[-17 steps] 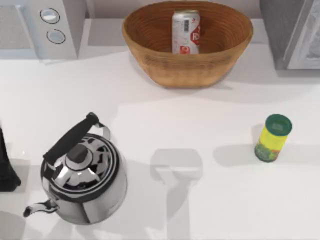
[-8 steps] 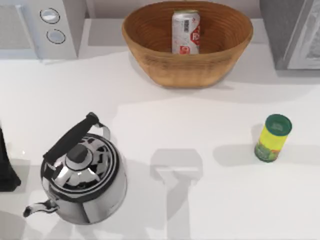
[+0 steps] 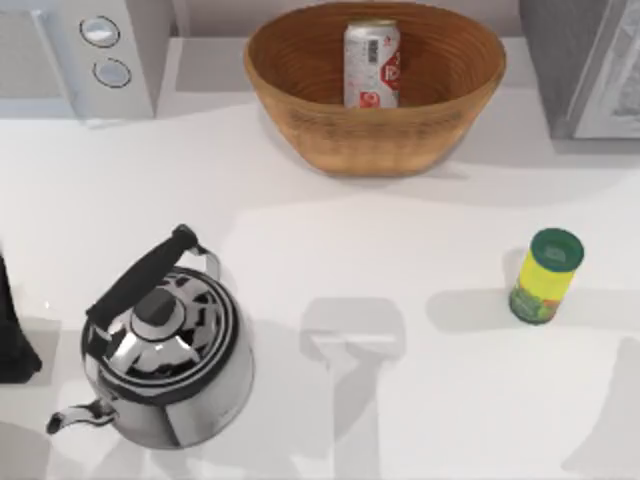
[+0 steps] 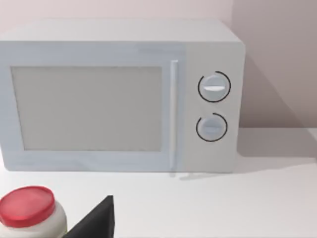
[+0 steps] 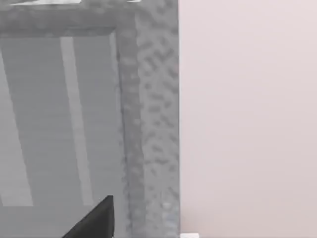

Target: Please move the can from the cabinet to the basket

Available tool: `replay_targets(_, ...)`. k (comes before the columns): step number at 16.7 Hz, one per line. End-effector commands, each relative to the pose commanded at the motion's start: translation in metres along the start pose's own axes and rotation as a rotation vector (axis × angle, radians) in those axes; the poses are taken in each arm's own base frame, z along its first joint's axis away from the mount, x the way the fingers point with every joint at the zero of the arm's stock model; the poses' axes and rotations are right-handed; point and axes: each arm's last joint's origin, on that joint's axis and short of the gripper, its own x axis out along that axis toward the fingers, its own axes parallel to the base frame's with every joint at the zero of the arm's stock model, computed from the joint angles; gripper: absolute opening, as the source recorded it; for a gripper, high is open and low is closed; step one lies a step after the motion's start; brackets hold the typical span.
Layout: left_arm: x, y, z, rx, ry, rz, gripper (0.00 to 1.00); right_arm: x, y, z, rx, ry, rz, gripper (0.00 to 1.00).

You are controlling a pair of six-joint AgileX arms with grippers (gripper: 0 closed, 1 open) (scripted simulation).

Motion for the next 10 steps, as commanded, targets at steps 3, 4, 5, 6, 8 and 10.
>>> replay_targets(3, 0.000, 0.000, 0.000, 0.000, 0.000, 0.000, 1.00, -0.008, 0.016, 0.065, 0.012, 0.006, 0.000, 1.00)
replay_targets(4, 0.000, 0.000, 0.000, 0.000, 0.000, 0.000, 1.00, -0.012, 0.025, 0.084, 0.012, 0.007, 0.000, 1.00)
replay_targets(5, 0.000, 0.000, 0.000, 0.000, 0.000, 0.000, 1.00, -0.016, 0.035, 0.102, 0.010, 0.006, 0.000, 1.00)
replay_targets(6, 0.000, 0.000, 0.000, 0.000, 0.000, 0.000, 1.00, -0.021, 0.045, 0.117, 0.006, 0.003, 0.001, 1.00)
replay_targets(8, 0.000, 0.000, 0.000, 0.000, 0.000, 0.000, 1.00, -0.030, 0.064, 0.142, -0.008, -0.005, 0.001, 1.00)
replay_targets(10, 0.000, 0.000, 0.000, 0.000, 0.000, 0.000, 1.00, -0.036, 0.076, 0.156, -0.019, -0.011, 0.001, 1.00)
